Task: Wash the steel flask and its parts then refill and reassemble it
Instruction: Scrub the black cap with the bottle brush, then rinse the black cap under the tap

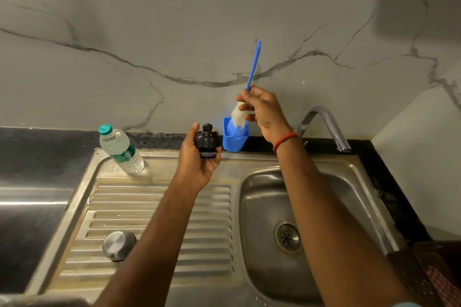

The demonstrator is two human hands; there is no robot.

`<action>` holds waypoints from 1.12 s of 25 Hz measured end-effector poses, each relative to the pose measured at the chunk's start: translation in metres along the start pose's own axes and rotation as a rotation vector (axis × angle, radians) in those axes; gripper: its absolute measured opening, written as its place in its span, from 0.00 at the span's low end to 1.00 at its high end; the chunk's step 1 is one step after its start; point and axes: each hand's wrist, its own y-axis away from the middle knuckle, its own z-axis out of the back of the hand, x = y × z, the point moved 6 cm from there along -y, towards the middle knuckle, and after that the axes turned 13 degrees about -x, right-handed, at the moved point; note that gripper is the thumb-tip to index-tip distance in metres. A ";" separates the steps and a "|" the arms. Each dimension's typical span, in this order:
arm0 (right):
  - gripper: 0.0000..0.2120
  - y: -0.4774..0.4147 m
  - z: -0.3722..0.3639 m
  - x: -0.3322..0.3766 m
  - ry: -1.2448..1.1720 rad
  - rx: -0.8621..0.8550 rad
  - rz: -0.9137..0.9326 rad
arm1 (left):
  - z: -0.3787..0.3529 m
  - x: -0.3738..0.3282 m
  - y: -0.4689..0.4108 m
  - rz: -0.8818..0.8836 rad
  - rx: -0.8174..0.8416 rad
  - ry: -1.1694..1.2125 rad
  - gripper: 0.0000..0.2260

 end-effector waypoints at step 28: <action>0.26 0.142 0.112 -0.048 0.258 0.057 0.213 | -0.044 0.085 0.071 -0.344 0.152 -0.237 0.22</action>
